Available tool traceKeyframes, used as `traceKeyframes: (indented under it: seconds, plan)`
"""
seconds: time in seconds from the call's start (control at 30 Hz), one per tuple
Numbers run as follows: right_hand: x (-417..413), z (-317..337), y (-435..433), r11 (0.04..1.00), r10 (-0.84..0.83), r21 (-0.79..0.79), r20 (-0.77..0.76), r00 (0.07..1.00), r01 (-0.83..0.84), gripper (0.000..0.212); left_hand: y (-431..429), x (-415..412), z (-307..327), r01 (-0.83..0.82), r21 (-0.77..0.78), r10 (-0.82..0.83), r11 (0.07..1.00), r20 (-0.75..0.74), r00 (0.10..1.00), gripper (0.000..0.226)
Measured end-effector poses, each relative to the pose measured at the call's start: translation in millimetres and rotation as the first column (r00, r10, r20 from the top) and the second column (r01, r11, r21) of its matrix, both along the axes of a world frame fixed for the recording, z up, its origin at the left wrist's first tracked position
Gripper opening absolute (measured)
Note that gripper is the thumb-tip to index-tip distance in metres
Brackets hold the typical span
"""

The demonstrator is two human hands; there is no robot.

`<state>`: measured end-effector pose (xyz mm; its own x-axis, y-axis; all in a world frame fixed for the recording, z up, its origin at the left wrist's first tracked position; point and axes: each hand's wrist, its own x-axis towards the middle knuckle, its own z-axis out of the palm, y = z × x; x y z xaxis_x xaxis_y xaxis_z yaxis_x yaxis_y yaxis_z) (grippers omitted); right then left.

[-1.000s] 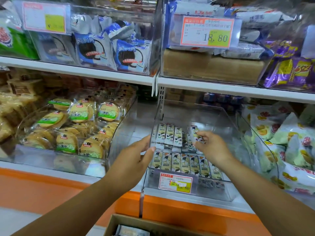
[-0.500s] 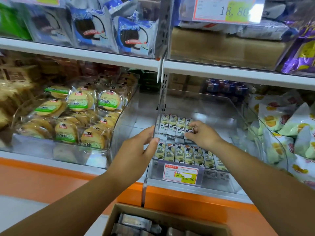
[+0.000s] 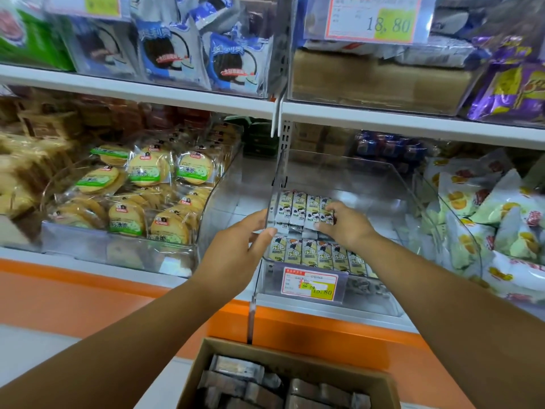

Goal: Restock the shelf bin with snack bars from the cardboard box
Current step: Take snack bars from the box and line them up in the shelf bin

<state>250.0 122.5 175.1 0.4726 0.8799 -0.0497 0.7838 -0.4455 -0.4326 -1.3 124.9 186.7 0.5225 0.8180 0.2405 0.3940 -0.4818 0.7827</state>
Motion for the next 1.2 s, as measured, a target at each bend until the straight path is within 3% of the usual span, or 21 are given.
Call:
traceKeyframes:
  seconds: [0.07, 0.17, 0.3, 0.37, 0.4, 0.47, 0.53, 0.6, 0.67, 0.77, 0.9, 1.0, 1.1, 1.2]
  plan:
    - [-3, 6, -7, 0.999, 0.028, 0.031, -0.04, 0.999, -0.027, 0.061, -3, -4, -1, -0.02, 0.003, 0.02, 1.0, 0.003, 1.0, 0.037]
    - [-17, 27, -31, 0.951, 0.041, 0.31, -0.163, 0.986, 0.012, 0.049, -11, -18, -11, -0.023, 0.045, 0.024, 0.999, -0.031, 0.999, 0.014]
    - [-67, 43, -97, 0.73, 0.169, 0.683, -0.188, 0.967, 0.005, 0.024, -30, -42, -41, 0.013, 0.157, 0.018, 0.988, -0.195, 0.981, 0.015]
    - [-93, 18, -134, 0.63, 0.244, 0.776, -0.169, 0.955, -0.023, 0.017, -44, -52, -69, 0.087, 0.152, -0.036, 0.985, -0.313, 0.949, 0.022]
    - [-103, -4, -149, 0.635, 0.265, 0.772, -0.191, 0.945, -0.022, 0.016, -52, -56, -86, 0.133, 0.121, -0.074, 0.984, -0.399, 0.914, 0.026]
    - [-115, -62, -169, 0.802, 0.274, 0.596, -0.312, 0.91, -0.037, 0.016, -67, -61, -124, 0.18, 0.023, -0.137, 0.983, -0.558, 0.818, 0.032]
    - [-113, -125, -184, 0.974, 0.221, 0.153, -0.436, 0.872, -0.17, 0.019, -81, -62, -160, 0.122, -0.114, -0.166, 0.986, -0.575, 0.801, 0.035]
    - [-100, -186, -203, 0.927, 0.141, -0.242, -0.479, 0.866, -0.285, 0.027, -97, -61, -196, 0.032, -0.257, -0.175, 0.966, -0.555, 0.813, 0.038]
    - [-88, -229, -224, 0.86, 0.09, -0.418, -0.44, 0.893, -0.292, 0.031, -115, -63, -229, 0.002, -0.362, -0.226, 0.932, -0.578, 0.784, 0.041]
    - [-82, -265, -244, 0.784, 0.035, -0.548, -0.431, 0.902, -0.292, 0.021, -136, -68, -268, 0.015, -0.442, -0.298, 0.897, -0.58, 0.758, 0.042]
    - [-96, -286, -245, 0.762, 0.048, -0.56, -0.453, 0.89, -0.326, 0.023, -136, -76, -293, 0.064, -0.468, -0.35, 0.881, -0.557, 0.753, 0.045]
    - [-114, -304, -244, 0.715, 0.153, -0.586, -0.399, 0.904, -0.38, 0.044, -130, -78, -302, 0.086, -0.477, -0.391, 0.874, -0.589, 0.707, 0.048]
    - [-123, -322, -246, 0.71, 0.249, -0.603, -0.267, 0.931, -0.363, 0.052, -131, -74, -309, 0.123, -0.451, -0.424, 0.884, -0.661, 0.619, 0.049]
    - [-121, -324, -247, 0.735, 0.23, -0.59, -0.247, 0.941, -0.334, 0.046, -136, -69, -313, 0.156, -0.416, -0.437, 0.896, -0.76, 0.482, 0.055]
